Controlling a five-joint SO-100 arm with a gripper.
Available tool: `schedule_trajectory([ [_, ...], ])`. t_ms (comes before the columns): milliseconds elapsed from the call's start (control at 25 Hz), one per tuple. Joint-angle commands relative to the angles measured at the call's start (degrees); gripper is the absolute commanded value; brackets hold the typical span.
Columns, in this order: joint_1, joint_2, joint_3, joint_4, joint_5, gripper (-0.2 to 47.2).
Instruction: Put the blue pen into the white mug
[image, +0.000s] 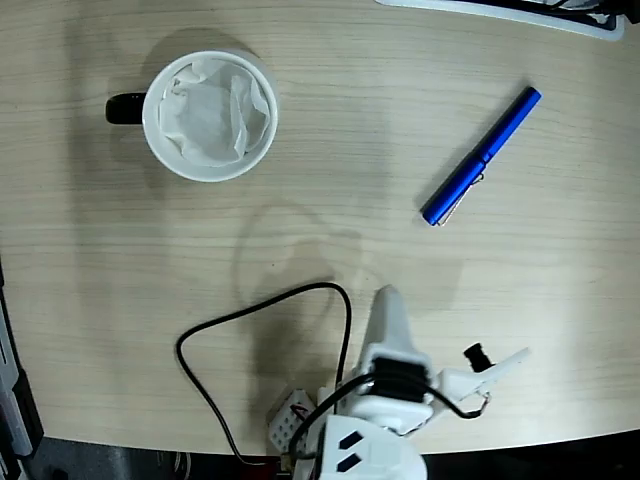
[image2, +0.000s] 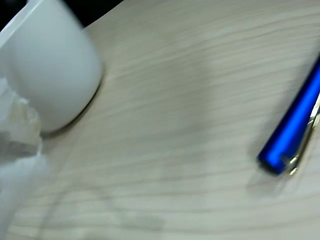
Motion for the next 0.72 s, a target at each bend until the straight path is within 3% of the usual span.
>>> schedule_trajectory([
  [0, 2.6, -11.0, -10.6, 0.5, -1.5, 0.0],
  [120, 4.0, -22.4, -21.1, 6.2, -5.1, 0.1],
  [240, 5.2, -33.1, -31.5, 14.8, -8.3, 4.7],
  [480, 7.7, -47.1, -43.9, 21.6, -18.4, 5.2],
  [680, 8.8, -54.6, -52.4, 27.4, -37.7, 5.2],
])
